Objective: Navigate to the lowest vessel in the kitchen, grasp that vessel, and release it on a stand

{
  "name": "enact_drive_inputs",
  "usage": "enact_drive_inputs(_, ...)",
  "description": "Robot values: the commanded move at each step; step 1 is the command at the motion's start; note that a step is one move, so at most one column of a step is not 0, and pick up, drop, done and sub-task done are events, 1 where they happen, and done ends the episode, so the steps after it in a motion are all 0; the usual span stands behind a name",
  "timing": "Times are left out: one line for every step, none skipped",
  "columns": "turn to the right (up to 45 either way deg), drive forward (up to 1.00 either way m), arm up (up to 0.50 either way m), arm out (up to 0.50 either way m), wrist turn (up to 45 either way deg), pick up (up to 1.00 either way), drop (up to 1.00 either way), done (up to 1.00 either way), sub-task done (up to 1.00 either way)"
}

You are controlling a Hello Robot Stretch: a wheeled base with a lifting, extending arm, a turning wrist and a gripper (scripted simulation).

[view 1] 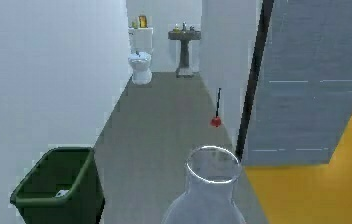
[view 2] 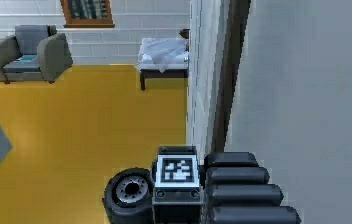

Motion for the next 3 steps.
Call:
enact_drive_inputs(45.0,0.0,0.0,0.0,0.0,0.0,0.0,0.0,0.0)
enact_drive_inputs(15.0,0.0,0.0,0.0,0.0,0.0,0.0,0.0,0.0)
enact_drive_inputs(0.0,0.5,0.0,0.0,0.0,0.0,0.0,0.0,0.0)
